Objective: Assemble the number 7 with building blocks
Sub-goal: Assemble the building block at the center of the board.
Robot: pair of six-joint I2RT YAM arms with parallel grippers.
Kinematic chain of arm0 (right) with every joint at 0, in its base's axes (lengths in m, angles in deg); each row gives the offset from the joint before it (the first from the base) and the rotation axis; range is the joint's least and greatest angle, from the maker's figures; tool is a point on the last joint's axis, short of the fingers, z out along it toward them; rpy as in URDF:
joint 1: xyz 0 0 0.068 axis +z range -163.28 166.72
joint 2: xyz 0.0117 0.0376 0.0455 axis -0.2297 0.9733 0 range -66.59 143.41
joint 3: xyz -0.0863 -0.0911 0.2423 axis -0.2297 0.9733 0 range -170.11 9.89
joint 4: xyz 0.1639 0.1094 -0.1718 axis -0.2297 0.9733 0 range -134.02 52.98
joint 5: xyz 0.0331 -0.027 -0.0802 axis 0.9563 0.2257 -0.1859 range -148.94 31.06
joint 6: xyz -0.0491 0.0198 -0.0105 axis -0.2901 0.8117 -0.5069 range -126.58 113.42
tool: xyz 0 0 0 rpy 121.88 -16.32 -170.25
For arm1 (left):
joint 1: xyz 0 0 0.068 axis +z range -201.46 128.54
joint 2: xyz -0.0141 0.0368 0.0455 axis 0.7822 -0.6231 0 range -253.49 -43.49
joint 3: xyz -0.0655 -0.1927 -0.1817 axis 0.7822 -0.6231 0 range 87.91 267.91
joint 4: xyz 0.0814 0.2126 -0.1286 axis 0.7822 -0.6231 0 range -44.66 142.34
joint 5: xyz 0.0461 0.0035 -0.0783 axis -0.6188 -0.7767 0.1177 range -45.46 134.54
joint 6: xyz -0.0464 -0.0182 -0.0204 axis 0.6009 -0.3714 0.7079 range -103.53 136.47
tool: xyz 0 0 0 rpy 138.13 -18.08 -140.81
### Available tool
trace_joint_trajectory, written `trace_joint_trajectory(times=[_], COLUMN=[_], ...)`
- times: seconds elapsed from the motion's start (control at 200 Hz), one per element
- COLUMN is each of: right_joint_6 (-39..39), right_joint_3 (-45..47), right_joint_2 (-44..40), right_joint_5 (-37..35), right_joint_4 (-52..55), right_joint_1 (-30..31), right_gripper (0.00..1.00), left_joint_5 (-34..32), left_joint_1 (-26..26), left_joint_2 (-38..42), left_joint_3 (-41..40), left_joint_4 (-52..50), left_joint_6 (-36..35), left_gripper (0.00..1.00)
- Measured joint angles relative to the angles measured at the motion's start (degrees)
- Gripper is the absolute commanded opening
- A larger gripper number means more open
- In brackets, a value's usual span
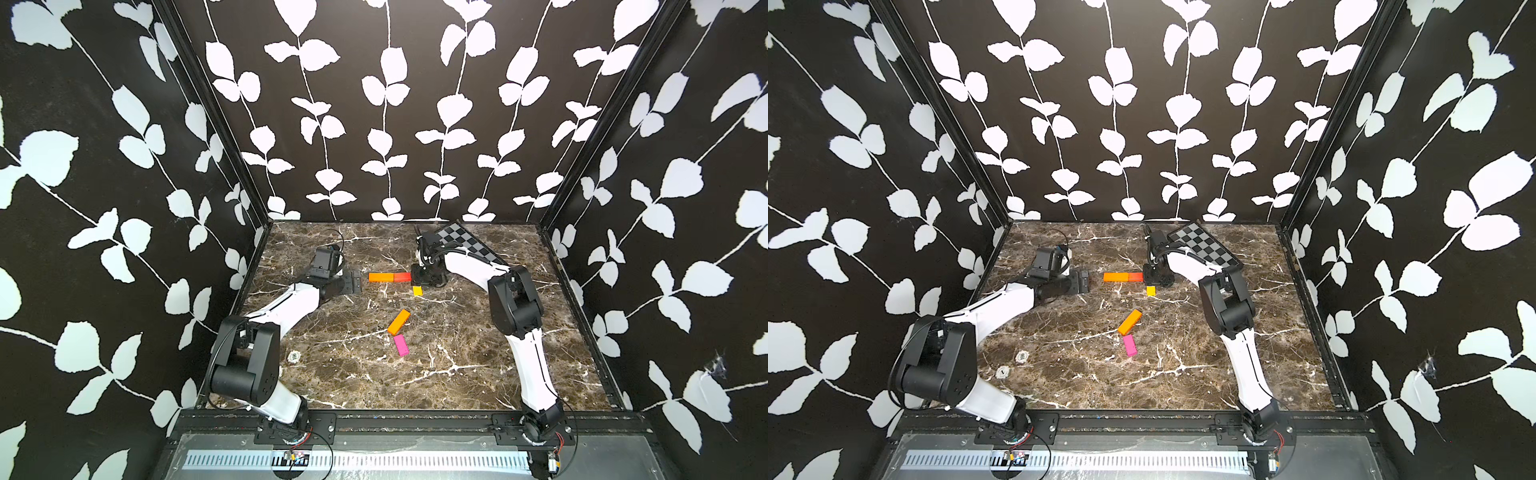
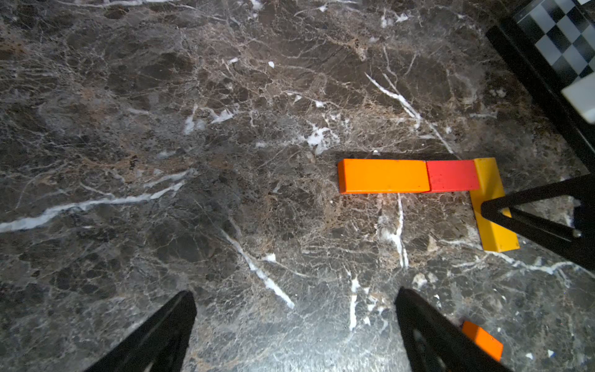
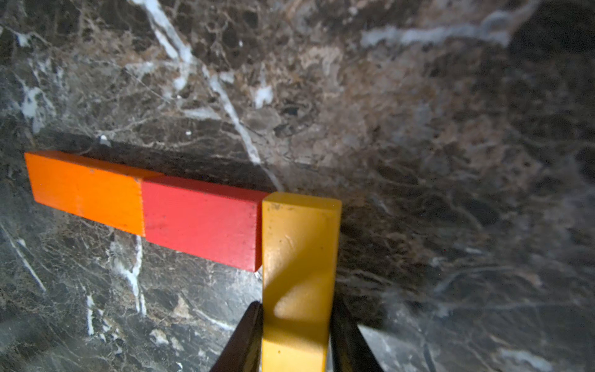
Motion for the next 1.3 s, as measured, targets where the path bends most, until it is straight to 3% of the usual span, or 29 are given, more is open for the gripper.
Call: trace_joint_trajectory(times=[1.3], right_joint_6=[0.31], right_joint_3=[0.17], right_joint_2=[0.0], right_joint_5=[0.7], right_joint_4=[-0.55], right_joint_1=[0.0], right_gripper=[0.39], left_joint_5=[-0.81], left_joint_1=[0.0], left_joint_2=[0.0], left_joint_3=[0.0], left_joint_4=[0.0], left_joint_6=[0.0], left_gripper=[0.99])
